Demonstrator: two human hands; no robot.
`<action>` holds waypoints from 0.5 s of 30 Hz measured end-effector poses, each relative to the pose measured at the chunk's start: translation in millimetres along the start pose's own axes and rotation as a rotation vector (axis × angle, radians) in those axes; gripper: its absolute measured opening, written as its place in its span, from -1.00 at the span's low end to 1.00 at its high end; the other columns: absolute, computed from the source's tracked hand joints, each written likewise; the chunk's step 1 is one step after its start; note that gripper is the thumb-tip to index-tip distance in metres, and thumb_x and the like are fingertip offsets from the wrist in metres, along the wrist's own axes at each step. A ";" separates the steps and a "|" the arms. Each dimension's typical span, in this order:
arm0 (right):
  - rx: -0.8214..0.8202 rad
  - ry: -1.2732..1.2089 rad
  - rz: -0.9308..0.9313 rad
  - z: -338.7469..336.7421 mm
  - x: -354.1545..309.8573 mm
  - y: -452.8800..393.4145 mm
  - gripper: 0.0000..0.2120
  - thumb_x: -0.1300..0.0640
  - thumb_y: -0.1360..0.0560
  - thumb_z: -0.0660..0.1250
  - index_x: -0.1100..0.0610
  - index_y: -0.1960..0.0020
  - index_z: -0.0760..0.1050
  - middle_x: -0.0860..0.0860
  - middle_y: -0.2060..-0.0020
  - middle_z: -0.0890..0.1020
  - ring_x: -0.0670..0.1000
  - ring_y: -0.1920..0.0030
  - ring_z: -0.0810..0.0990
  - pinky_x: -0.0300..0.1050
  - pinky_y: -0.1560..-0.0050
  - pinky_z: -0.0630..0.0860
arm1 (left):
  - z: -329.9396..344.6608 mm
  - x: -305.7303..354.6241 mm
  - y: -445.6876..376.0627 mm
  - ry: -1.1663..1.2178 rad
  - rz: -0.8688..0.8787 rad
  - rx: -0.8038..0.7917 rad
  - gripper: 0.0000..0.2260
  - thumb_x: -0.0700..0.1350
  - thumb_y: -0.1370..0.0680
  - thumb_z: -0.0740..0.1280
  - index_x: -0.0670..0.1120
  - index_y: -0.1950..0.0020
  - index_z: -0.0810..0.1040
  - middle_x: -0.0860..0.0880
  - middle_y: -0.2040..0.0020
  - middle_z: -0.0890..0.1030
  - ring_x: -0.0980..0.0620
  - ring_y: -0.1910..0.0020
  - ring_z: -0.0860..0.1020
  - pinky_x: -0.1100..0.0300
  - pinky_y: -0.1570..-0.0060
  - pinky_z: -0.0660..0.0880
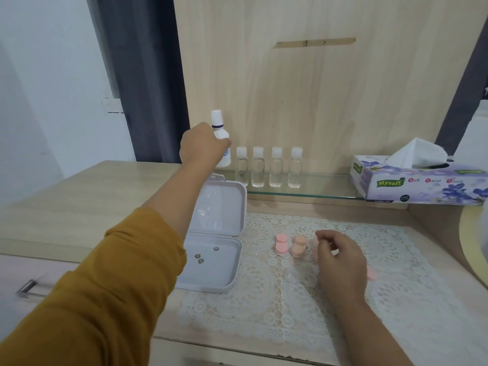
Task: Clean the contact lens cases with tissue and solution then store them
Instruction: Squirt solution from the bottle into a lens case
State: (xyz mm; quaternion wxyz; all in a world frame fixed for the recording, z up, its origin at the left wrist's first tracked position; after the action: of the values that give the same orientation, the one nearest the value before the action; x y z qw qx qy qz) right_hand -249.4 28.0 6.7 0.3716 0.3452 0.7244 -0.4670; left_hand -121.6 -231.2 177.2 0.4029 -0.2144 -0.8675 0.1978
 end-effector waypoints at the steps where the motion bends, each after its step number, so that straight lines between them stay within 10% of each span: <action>1: 0.000 -0.001 0.003 0.0 0.0 0.0 -0.80 0.24 -0.53 0.27 0.01 0.00 0.62 -0.12 0.08 0.62 -0.05 -0.02 0.52 -0.06 -0.07 0.48 | -5.5 4.1 1.3 0.022 0.010 0.010 -0.73 0.03 -0.39 0.38 -0.12 0.03 0.54 -0.04 0.10 0.58 -0.06 0.13 0.55 0.17 0.31 0.35; 15: -0.040 -0.125 0.022 0.7 0.1 -0.4 -0.80 0.24 -0.54 0.28 -0.02 0.02 0.61 -0.15 0.09 0.61 -0.08 0.00 0.54 -0.11 -0.08 0.47 | 5.4 19.3 149.4 0.377 0.089 -0.237 -0.72 -0.06 -0.40 0.46 -0.05 -0.09 0.59 -0.02 0.08 0.64 0.00 0.12 0.58 0.09 0.09 0.53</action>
State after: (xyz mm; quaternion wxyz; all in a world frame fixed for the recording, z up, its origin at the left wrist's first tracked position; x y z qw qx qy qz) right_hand -249.6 27.3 6.5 0.4280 0.3155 0.7052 -0.4690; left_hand -105.3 -97.9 108.7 0.5210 -0.3315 -0.7836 0.0683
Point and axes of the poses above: each hand's wrist, its own y-axis away from the middle knuckle, its own z-axis out of the palm, x = y × z, the point moved 3 cm from there along -y, towards the middle knuckle
